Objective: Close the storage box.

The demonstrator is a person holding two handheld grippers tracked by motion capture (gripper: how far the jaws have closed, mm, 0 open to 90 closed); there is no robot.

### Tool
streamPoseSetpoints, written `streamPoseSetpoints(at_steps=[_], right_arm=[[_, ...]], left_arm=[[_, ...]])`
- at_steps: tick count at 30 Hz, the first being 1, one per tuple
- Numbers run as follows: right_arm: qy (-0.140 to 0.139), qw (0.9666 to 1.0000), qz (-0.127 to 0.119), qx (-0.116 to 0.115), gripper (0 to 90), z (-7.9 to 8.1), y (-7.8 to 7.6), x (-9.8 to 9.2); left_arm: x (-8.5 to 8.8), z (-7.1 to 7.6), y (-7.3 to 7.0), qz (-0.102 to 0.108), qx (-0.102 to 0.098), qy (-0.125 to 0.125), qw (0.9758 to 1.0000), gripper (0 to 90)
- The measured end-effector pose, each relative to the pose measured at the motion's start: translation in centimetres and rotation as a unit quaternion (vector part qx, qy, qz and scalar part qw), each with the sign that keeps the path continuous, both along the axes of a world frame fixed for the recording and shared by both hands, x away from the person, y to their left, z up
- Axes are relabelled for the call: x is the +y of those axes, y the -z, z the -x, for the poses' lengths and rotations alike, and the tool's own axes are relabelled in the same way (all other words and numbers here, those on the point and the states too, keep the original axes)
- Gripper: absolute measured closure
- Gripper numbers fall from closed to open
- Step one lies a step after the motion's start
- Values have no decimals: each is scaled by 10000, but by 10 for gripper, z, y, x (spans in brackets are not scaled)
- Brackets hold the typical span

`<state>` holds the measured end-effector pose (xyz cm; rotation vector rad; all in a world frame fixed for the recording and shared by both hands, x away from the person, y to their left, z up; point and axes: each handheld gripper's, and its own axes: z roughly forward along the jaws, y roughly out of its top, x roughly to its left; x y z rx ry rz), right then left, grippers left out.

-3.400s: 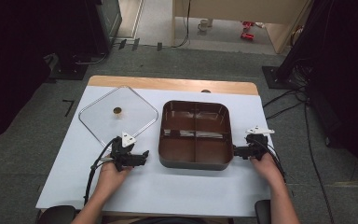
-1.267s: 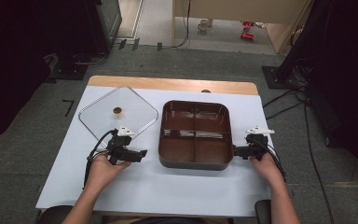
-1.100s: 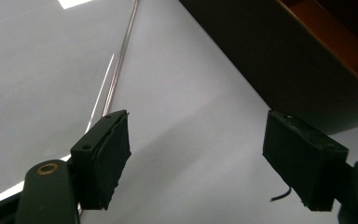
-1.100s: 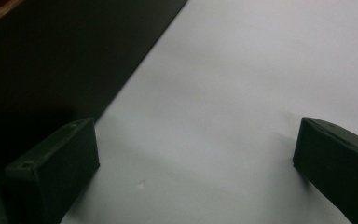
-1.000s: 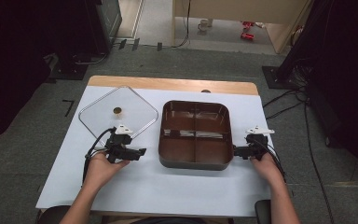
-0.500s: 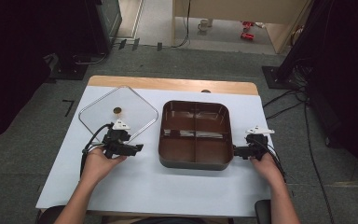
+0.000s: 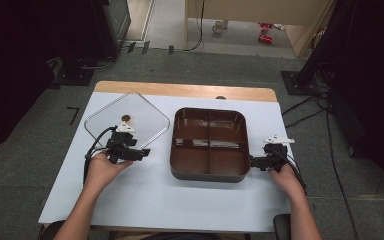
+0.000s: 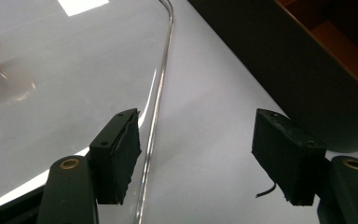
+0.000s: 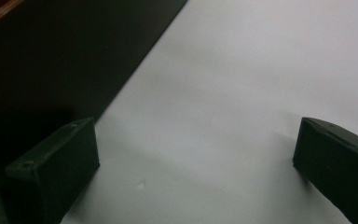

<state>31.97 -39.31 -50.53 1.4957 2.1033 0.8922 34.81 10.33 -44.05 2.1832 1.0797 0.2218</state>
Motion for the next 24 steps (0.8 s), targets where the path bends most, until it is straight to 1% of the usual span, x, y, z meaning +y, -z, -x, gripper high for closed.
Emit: streamPoseSetpoints(at_steps=[9, 12, 14, 17, 18, 23, 24], right_arm=[[1, 10000, 0, 1, 0, 0, 0, 0], [-1, 10000, 2, 1, 0, 0, 0, 0], [1, 10000, 0, 3, 0, 0, 0, 0], [0, 10000, 1, 2, 0, 0, 0, 0], [1, 10000, 2, 2, 0, 0, 0, 0], [4, 10000, -5, 1, 0, 0, 0, 0], [6, 10000, -6, 1, 0, 0, 0, 0]], left_arm=[[6, -12, 0, -71, -37, -15, 10000, 348], [10, -18, 1, -65, -53, -87, 9999, 353], [10, -19, 1, -75, -67, -103, 9999, 354], [13, -25, 1, -114, -102, -149, 9998, 355], [16, -29, 0, -119, -138, -198, 9996, 355], [21, -36, -2, -96, -188, -283, 9994, 356], [24, -40, -3, -84, -178, -316, 9993, 356]])
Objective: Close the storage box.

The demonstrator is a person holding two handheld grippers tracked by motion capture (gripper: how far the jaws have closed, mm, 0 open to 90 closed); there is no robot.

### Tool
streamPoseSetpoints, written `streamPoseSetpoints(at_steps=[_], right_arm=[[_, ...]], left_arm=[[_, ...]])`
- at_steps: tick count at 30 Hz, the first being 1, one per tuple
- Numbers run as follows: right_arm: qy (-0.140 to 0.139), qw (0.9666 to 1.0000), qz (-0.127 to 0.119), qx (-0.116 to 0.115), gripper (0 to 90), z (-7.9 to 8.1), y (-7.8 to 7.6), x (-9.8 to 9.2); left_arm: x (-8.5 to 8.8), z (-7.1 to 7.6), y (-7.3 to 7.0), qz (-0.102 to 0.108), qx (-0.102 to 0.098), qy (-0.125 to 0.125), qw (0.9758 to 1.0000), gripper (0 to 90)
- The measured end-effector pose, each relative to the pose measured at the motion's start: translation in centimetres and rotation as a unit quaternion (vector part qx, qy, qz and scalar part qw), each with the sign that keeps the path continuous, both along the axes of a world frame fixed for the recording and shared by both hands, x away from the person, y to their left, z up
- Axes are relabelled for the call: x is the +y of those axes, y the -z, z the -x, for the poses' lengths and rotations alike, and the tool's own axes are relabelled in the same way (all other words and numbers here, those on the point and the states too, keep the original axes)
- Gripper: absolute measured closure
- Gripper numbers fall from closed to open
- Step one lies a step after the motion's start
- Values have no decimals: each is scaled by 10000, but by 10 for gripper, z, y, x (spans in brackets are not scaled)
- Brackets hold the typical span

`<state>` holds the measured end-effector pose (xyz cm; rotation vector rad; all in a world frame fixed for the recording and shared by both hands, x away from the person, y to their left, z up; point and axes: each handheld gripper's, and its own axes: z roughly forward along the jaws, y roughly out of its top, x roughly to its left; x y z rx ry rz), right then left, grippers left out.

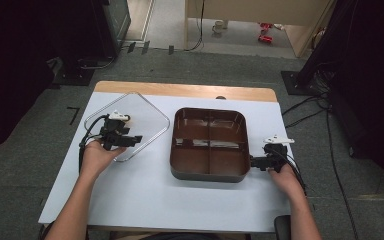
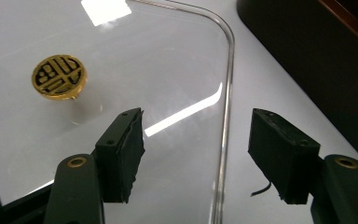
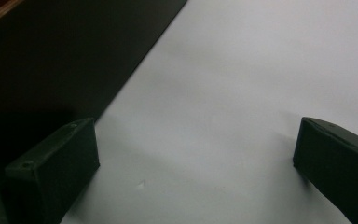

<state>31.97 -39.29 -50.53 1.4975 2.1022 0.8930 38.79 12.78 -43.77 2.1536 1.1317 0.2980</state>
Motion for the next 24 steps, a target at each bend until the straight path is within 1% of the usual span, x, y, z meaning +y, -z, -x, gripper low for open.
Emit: streamPoseSetpoints(at_steps=[3, 5, 6, 8, 9, 12, 14, 15, 16, 18, 20, 21, 22, 23, 24], right_arm=[[-4, 10000, 4, -5, 0, 0, 0, 0], [-5, 10000, 3, -3, 0, 0, 0, 0], [0, 10000, 3, -4, 0, 0, 0, 0], [-4, 10000, 3, -5, 0, 0, 0, 0], [-4, 10000, 3, -5, 0, 0, 0, 0], [-4, 10000, 2, -3, 0, 0, 0, 0], [-5, 10000, 3, -4, 0, 0, 0, 0], [-5, 10000, 3, -4, 0, 0, 0, 0], [-5, 10000, 3, -4, 0, 0, 0, 0], [-5, 10000, 3, -4, 0, 0, 0, 0], [-3, 10000, 3, -3, 0, 0, 0, 0], [-3, 10000, 3, -3, 0, 0, 0, 0], [-4, 10000, 3, -3, 0, 0, 0, 0], [-4, 10000, 3, -3, 0, 0, 0, 0], [-4, 10000, 3, -2, 0, 0, 0, 0]], left_arm=[[3, -4, -1, 7, 14, -43, 10000, 355], [7, -8, -1, 16, -25, -93, 10000, 357], [9, -10, -2, -31, -45, -119, 9999, 360], [12, -14, -4, -3, -75, -159, 9998, 361], [12, -14, -4, -3, -75, -159, 9998, 361], [14, -23, -5, -15, -119, -189, 9997, 360], [16, -29, -4, 25, -126, -199, 9997, 358], [16, -29, -4, 25, -126, -199, 9997, 357], [20, -34, -2, 129, -113, -270, 9995, 358], [24, -40, -1, 196, -129, -349, 9991, 358], [28, -46, 1, 197, -150, -448, 9987, 360], [28, -46, 1, 197, -150, -448, 9987, 361], [31, -52, 4, 219, -177, -535, 9982, 362], [31, -52, 4, 219, -177, -535, 9982, 366], [32, -55, 6, 221, -189, -591, 9978, 366]])
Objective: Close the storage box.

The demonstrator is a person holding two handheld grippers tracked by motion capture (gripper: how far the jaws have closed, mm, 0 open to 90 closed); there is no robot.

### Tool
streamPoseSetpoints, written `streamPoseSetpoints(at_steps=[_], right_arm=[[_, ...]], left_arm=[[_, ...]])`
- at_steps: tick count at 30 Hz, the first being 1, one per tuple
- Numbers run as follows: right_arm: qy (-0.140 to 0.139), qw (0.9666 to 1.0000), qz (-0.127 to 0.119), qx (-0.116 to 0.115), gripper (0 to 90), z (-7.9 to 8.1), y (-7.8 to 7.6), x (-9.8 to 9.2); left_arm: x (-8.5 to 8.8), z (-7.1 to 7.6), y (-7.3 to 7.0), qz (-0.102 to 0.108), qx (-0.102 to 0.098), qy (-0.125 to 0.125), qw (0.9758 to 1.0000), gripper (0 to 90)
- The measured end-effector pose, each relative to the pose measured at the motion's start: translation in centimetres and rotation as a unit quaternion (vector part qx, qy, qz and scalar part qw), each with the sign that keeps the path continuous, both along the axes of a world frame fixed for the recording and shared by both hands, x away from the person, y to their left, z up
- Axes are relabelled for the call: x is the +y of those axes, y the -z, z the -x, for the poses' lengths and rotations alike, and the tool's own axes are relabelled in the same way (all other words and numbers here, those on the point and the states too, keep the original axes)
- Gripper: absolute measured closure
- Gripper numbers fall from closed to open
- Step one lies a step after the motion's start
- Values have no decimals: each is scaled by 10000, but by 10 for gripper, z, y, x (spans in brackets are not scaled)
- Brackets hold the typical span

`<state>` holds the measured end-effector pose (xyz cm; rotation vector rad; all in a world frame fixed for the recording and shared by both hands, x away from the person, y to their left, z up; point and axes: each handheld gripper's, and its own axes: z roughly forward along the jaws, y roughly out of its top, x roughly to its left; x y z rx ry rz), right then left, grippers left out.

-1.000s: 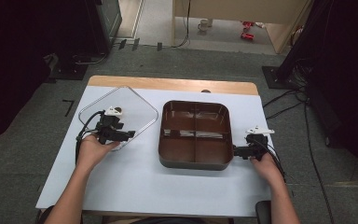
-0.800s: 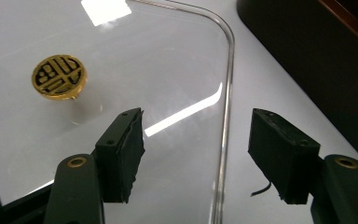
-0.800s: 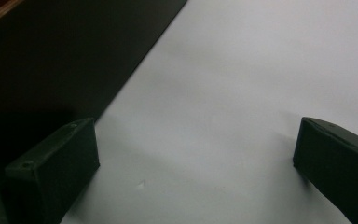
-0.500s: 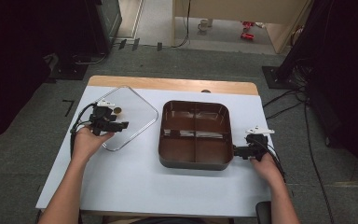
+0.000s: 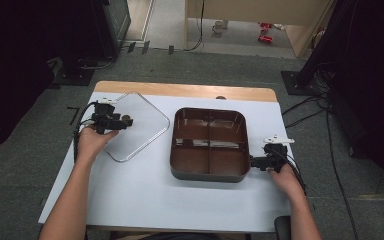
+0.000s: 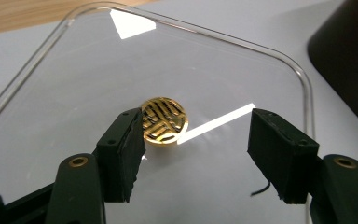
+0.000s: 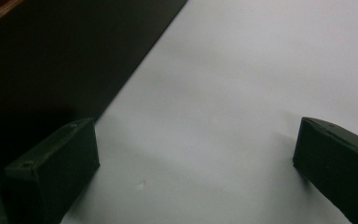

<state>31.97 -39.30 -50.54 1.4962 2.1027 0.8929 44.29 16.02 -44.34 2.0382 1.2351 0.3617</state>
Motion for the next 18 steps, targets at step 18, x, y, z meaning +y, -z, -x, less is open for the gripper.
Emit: streamPoseSetpoints(at_steps=[18], right_arm=[[1, 10000, -1, 0, 0, 0, 0, 0]], left_arm=[[-4, -20, 32, -213, 17, -173, 9996, 537]])
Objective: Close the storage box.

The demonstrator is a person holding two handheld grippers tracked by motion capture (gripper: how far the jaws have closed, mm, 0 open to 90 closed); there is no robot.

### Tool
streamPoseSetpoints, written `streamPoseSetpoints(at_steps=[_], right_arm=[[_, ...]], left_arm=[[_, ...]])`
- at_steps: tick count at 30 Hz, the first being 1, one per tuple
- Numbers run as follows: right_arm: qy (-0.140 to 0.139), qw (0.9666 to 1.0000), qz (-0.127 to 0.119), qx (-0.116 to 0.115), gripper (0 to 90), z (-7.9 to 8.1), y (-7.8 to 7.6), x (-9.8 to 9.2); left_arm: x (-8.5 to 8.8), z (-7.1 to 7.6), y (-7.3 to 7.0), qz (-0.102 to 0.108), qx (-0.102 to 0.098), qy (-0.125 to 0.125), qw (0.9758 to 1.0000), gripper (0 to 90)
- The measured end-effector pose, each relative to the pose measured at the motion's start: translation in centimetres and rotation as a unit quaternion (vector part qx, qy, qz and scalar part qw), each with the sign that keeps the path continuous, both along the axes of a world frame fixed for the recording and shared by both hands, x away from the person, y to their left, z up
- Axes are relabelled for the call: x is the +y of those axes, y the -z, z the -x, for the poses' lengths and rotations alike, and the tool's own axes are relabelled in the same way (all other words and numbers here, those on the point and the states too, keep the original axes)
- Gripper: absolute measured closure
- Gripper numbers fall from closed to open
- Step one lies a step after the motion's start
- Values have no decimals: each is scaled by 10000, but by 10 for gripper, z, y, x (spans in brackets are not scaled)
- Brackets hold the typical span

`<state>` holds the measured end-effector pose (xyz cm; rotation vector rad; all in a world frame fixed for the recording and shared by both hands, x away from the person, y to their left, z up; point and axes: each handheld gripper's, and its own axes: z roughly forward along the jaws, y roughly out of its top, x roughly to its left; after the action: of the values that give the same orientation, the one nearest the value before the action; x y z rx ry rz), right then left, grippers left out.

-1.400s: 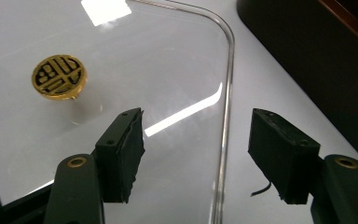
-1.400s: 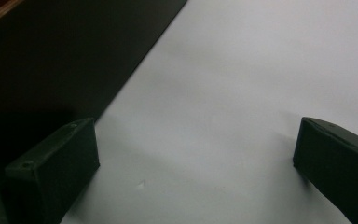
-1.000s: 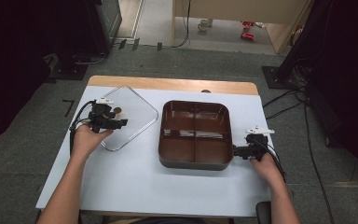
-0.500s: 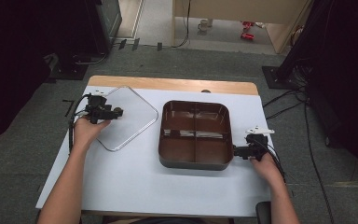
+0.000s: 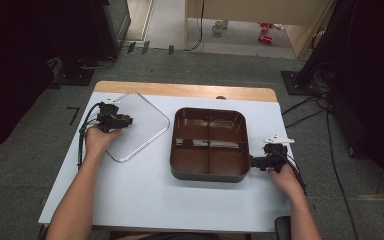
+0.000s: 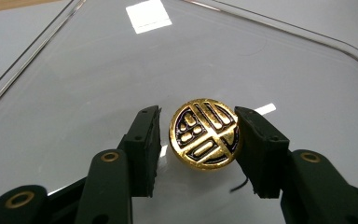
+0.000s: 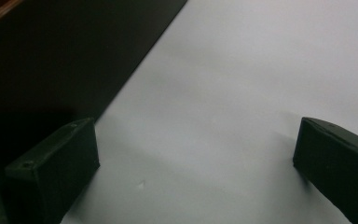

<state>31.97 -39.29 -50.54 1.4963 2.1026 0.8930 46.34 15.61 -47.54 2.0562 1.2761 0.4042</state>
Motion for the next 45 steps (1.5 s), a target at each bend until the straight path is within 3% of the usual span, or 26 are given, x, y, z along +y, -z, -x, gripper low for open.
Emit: streamPoseSetpoints(at_steps=[5, 6, 12, 18, 22, 30, 37, 41, 45], right_arm=[[1, 10000, -1, 0, 0, 0, 0, 0], [0, 10000, -1, -1, 0, 0, 0, 0], [-3, 10000, 0, -3, 0, 0, 0, 0], [2, 10000, -1, -3, 0, 0, 0, 0], [1, 10000, 0, -5, 0, 0, 0, 0], [0, 10000, 1, -7, 0, 0, 0, 0], [-1, 10000, 2, -7, 0, 0, 0, 0], [-4, 10000, 4, -5, 0, 0, 0, 0], [-2, 10000, 5, -10, 0, 0, 0, 0]], left_arm=[[-2, 0, -1, -2, 24, -23, 10000, 591], [-1, 0, -2, 61, 112, -65, 9999, 592], [-2, 0, -6, -59, 220, -7, 9997, 594], [0, 4, -18, 41, 173, -5, 9998, 595], [1, 10, -30, 36, 179, 63, 9998, 595], [4, 28, -65, 161, -21, 257, 9995, 595], [-6, 40, -92, 285, -177, 495, 9982, 595], [-17, 48, -107, 319, -304, 703, 9965, 595], [-31, 56, -119, 338, -434, 1007, 9934, 595]])
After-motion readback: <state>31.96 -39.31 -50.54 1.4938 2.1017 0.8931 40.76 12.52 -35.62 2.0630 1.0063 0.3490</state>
